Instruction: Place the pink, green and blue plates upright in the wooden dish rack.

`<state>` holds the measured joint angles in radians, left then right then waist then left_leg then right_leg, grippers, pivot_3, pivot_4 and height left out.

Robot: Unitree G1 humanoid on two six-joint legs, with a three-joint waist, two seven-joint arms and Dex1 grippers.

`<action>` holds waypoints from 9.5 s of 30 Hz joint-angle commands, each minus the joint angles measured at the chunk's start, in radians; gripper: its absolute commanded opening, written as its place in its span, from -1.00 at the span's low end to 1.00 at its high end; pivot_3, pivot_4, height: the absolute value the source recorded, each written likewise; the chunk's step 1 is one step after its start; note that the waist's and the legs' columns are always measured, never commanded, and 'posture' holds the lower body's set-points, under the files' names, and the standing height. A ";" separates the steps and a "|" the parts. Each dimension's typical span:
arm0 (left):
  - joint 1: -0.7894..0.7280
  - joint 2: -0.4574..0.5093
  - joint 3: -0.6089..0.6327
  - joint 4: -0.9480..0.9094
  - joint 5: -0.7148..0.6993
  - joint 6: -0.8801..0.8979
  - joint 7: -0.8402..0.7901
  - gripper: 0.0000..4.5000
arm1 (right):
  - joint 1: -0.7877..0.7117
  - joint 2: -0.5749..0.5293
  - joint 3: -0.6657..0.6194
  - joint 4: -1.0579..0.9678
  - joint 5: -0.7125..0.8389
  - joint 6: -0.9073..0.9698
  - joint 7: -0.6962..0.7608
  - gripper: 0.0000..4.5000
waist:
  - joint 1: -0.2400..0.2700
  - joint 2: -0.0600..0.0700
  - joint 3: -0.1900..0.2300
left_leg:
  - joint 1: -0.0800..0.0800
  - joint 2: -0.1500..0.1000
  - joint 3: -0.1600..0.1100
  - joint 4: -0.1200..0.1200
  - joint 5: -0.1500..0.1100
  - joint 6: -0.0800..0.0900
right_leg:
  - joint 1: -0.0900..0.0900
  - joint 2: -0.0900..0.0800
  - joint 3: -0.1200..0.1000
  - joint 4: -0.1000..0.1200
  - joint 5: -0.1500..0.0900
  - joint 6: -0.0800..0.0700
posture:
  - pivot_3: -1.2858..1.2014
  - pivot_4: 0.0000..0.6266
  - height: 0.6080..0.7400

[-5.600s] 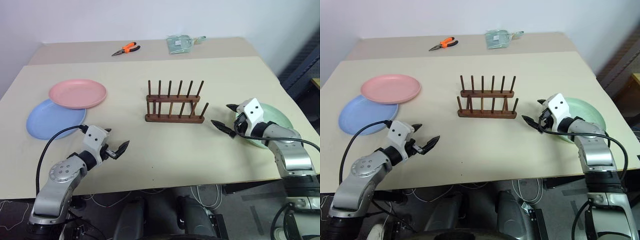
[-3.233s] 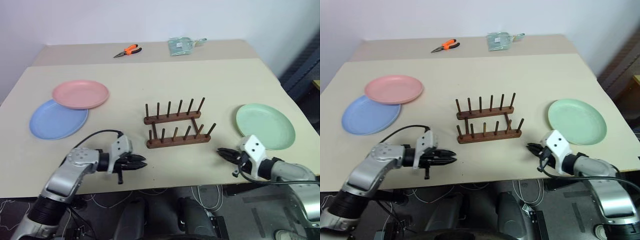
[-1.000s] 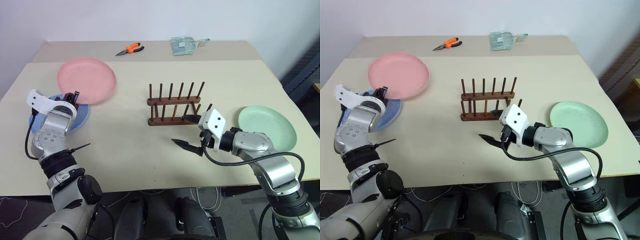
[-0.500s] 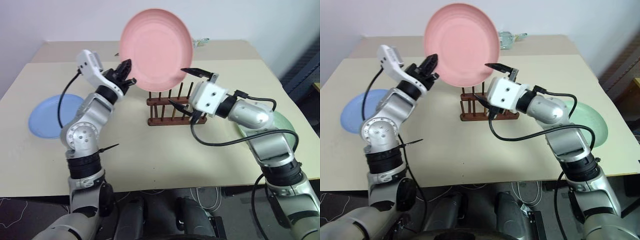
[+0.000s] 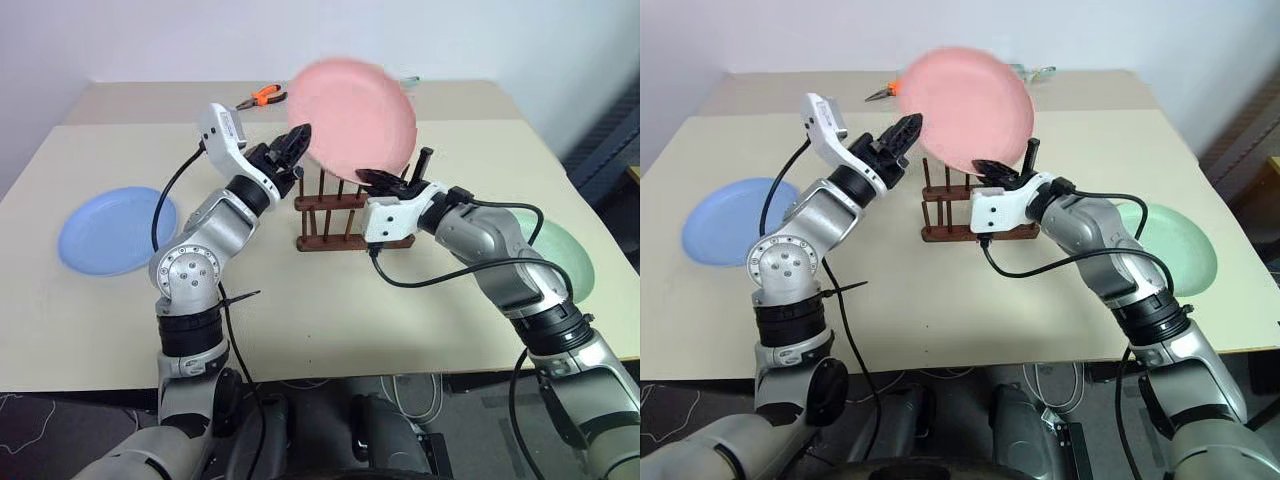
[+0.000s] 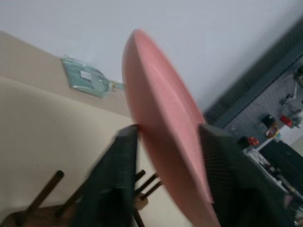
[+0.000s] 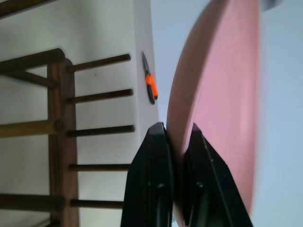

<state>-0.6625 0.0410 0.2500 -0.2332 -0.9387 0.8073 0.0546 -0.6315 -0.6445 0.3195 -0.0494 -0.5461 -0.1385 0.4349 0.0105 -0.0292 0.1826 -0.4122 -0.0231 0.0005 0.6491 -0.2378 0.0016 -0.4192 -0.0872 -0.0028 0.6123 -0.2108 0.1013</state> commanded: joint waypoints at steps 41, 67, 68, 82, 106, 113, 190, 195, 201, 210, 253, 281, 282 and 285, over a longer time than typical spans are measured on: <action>0.430 0.465 -0.383 -0.236 0.403 -0.338 -0.797 0.62 | 0.228 0.194 -0.641 -0.301 1.389 0.845 -0.031 -0.64 | -0.003 0.006 0.001 | -0.012 0.002 0.000 0.000 0.000 0.001 | -0.011 -0.001 -0.001 0.000 -0.003 -0.007 | 0.03 -0.52 0.96; 0.415 0.431 -0.429 -0.157 0.480 -0.388 -0.855 0.62 | 0.614 -0.205 -0.489 -0.101 0.702 0.629 0.071 0.89 | -0.002 0.008 0.001 | -0.008 0.003 0.002 0.003 -0.001 0.002 | -0.008 0.000 0.000 0.001 -0.004 -0.006 | 0.03 -0.52 0.96; 0.414 0.429 -0.430 -0.155 0.483 -0.389 -0.857 0.62 | 0.608 -0.191 -0.485 -0.086 0.691 0.640 0.054 0.75 | -0.002 0.008 0.001 | -0.009 0.003 0.002 0.003 -0.001 0.002 | -0.008 0.000 0.000 0.001 -0.004 -0.006 | 0.03 -0.52 0.96; 0.413 0.411 -0.391 -0.096 0.536 -0.441 -0.826 0.62 | 0.396 -0.137 -0.557 -0.166 0.659 0.537 -0.035 -0.96 | -0.004 0.010 0.001 | -0.008 0.003 0.002 0.004 -0.001 0.002 | -0.008 0.001 0.000 0.001 -0.003 -0.006 | 0.03 -0.52 0.96; 0.453 0.390 -0.276 0.013 0.600 -0.579 -0.741 0.62 | -0.010 0.483 -0.471 -0.391 1.714 0.806 -0.377 -0.96 | -0.018 0.014 0.003 | -0.009 0.002 -0.002 0.002 0.000 0.002 | -0.008 -0.001 -0.001 0.003 -0.001 -0.003 | 0.03 -0.52 0.96; 0.481 0.399 -0.276 -0.058 0.542 -0.516 -0.766 0.62 | 0.005 0.504 -0.497 -0.305 1.715 0.803 -0.433 -0.96 | -0.026 0.014 0.003 | -0.009 0.003 -0.002 0.002 0.000 0.002 | -0.009 0.000 -0.001 0.004 -0.001 -0.003 | 0.03 -0.52 0.96; 0.104 0.212 0.069 -0.192 0.164 -0.196 -0.070 -1.00 | -0.250 0.254 0.136 0.070 0.174 0.016 0.141 -0.52 | -0.023 0.001 0.002 | -0.008 0.003 -0.003 0.000 0.002 -0.004 | -0.009 0.004 -0.001 0.002 0.004 0.000 | 0.03 -0.52 0.96; 0.114 0.203 0.098 -0.179 0.129 -0.204 -0.068 -0.85 | -0.246 0.260 0.136 0.084 0.137 -0.023 0.145 -1.00 | -0.023 0.002 0.002 | -0.008 0.003 -0.003 0.000 0.002 -0.004 | -0.009 0.004 -0.001 0.003 0.004 0.000 | 0.03 -0.52 0.96; 0.053 0.179 0.227 -0.125 0.096 -0.320 0.011 0.33 | -0.246 0.264 0.132 0.094 0.103 -0.046 0.139 -1.00 | -0.024 0.001 0.002 | -0.008 0.003 -0.003 0.000 0.002 -0.004 | -0.009 0.004 -0.001 0.002 0.004 0.000 | 0.03 -0.52 0.96; 0.316 0.416 0.165 0.028 0.506 -0.559 -0.123 0.33 | -0.234 0.384 -0.082 -0.037 0.453 0.008 0.115 -1.00 | -0.029 0.003 0.003 | -0.007 0.002 -0.002 -0.002 0.003 -0.004 | -0.009 0.005 -0.001 0.003 0.004 0.000 | 0.03 -0.52 0.96; 0.629 0.293 -0.239 -0.057 0.701 -0.691 -0.431 0.36 | -0.141 0.754 -0.448 -0.095 1.729 0.812 -0.570 -0.59 | -0.028 0.008 0.002 | -0.014 0.004 -0.001 -0.002 0.002 -0.003 | -0.018 0.001 -0.001 0.003 0.005 -0.004 | 0.03 -0.52 0.96; 0.610 0.309 -0.205 0.033 0.758 -0.729 -0.423 0.36 | 0.113 -0.097 -0.584 -0.152 0.962 0.564 -0.006 0.47 | -0.001 0.007 0.001 | -0.013 0.004 0.000 0.000 0.001 -0.001 | -0.013 0.000 -0.003 -0.002 0.003 -0.007 | 0.03 -0.52 0.96; 0.605 0.312 -0.199 0.053 0.764 -0.738 -0.420 0.36 | 0.195 -0.118 -0.597 -0.132 0.925 0.530 0.009 0.47 | 0.002 0.006 0.001 | -0.013 0.004 0.000 -0.001 0.001 -0.001 | -0.013 0.000 -0.003 -0.002 0.003 -0.007 | 0.03 -0.52 0.96; 0.595 0.316 -0.192 0.097 0.780 -0.758 -0.417 0.36 | 0.369 -0.127 -0.596 -0.083 0.873 0.459 0.062 0.47 | -0.004 0.010 0.002 | -0.012 0.004 0.002 -0.001 0.001 -0.001 | -0.013 0.000 -0.002 -0.002 0.003 -0.007 | 0.03 -0.52 0.96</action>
<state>-0.0556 0.3504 0.0421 -0.1349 -0.1746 0.0859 -0.3635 -0.2972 -0.7595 -0.2612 -0.1236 0.3632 0.3939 0.4633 0.0062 -0.0194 0.1851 -0.4239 -0.0186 0.0031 0.6485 -0.2366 0.0007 -0.4322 -0.0867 -0.0035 0.6111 -0.2080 0.0942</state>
